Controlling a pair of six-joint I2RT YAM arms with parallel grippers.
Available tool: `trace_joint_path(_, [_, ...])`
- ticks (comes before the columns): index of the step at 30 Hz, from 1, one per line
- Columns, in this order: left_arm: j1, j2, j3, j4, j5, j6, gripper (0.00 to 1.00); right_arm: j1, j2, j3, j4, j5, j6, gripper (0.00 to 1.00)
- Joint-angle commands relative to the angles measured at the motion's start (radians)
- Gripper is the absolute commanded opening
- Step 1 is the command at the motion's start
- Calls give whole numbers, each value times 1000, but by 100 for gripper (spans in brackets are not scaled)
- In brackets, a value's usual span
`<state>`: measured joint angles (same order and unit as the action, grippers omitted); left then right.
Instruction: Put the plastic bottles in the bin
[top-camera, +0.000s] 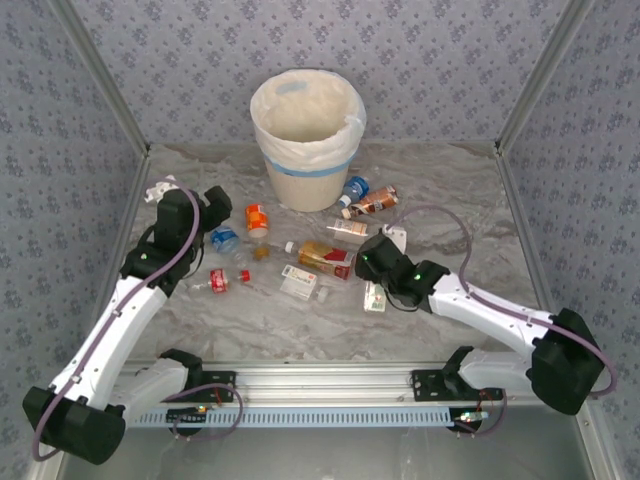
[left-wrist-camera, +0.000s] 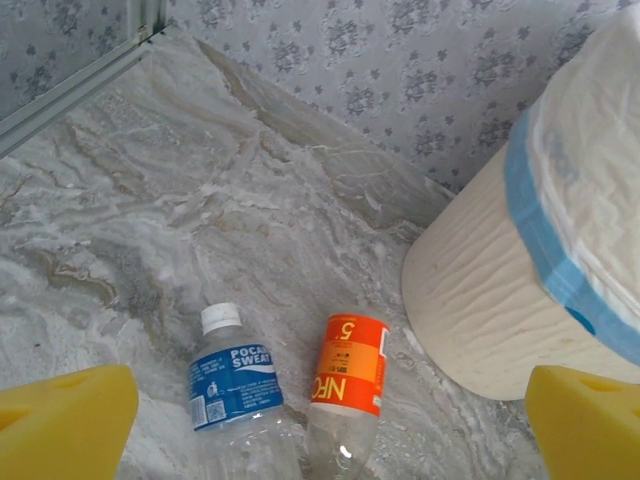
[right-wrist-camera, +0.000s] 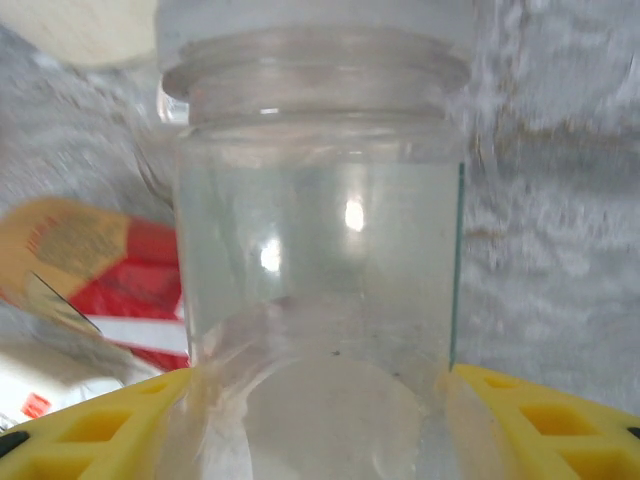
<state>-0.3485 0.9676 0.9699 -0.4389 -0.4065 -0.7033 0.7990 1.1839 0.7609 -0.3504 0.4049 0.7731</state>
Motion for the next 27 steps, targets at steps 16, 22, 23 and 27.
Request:
trace_joint_path(16, [8, -256, -209, 18, -218, -115, 99, -269, 203, 570, 463, -387, -334, 47])
trace_joint_path(22, [9, -333, -239, -3, -205, -91, 100, -313, 392, 772, 643, -462, -342, 47])
trace_joint_path(23, [8, -340, -239, -9, -201, -81, 99, -322, 437, 823, 654, -475, -324, 47])
trace_joint_path(27, [8, -344, -227, -52, -189, -58, 99, -331, 607, 1051, 644, -497, -323, 47])
